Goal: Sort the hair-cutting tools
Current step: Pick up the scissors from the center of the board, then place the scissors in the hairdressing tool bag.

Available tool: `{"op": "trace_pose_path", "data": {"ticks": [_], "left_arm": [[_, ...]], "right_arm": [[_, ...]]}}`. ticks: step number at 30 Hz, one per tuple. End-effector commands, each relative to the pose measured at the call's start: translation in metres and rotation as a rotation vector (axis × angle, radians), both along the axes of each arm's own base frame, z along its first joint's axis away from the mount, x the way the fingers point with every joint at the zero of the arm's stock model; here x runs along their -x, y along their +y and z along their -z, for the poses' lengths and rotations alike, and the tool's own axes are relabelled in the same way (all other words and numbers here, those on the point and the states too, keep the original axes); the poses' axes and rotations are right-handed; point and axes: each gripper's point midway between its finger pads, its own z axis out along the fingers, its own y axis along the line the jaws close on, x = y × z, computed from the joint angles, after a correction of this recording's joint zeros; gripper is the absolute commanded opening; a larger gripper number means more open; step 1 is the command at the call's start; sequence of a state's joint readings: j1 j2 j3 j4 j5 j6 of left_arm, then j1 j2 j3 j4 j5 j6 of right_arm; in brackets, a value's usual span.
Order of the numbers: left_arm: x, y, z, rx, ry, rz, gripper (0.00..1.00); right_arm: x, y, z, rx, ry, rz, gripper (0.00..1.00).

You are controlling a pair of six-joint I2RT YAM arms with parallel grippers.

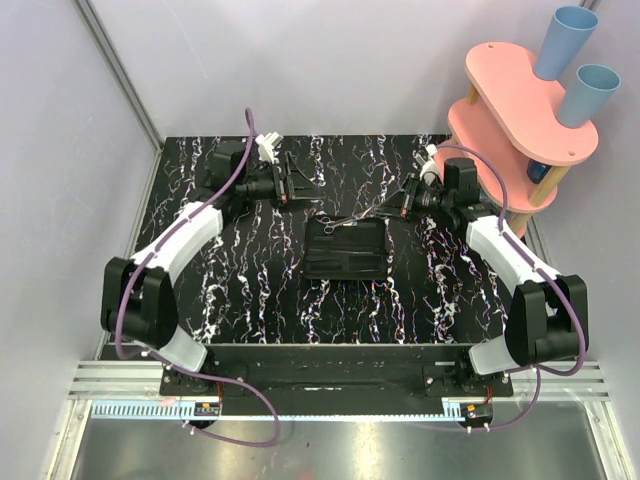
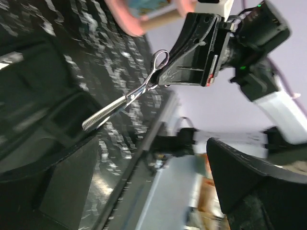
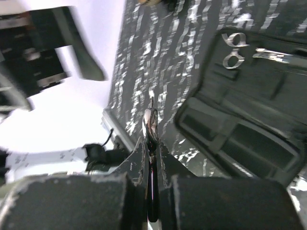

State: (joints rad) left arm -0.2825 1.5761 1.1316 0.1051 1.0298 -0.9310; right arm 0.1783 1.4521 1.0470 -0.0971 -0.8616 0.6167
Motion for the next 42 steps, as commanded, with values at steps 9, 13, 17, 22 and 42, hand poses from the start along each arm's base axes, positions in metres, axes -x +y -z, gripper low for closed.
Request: {"op": "trace_pose_path", "data": {"ticks": [9, 13, 17, 22, 42], "left_arm": [[-0.001, 0.069, 0.14, -0.615, 0.053, -0.23, 0.84], [-0.01, 0.074, 0.164, -0.66, 0.083, -0.275, 0.73], [-0.02, 0.07, 0.175, -0.648, 0.091, -0.296, 0.68], [-0.033, 0.064, 0.187, -0.653, 0.073, -0.31, 0.64], [-0.084, 0.059, 0.202, -0.647, 0.051, -0.424, 0.7]], "right_arm": [[-0.022, -0.058, 0.087, 0.164, 0.1, 0.322, 0.0], [-0.029, -0.071, 0.096, 0.158, 0.068, 0.367, 0.0], [-0.035, -0.077, 0.103, 0.14, 0.025, 0.378, 0.0], [-0.042, -0.078, 0.115, 0.137, -0.007, 0.38, 0.0], [-0.038, -0.062, 0.141, -0.047, 0.025, 0.264, 0.0]]}}
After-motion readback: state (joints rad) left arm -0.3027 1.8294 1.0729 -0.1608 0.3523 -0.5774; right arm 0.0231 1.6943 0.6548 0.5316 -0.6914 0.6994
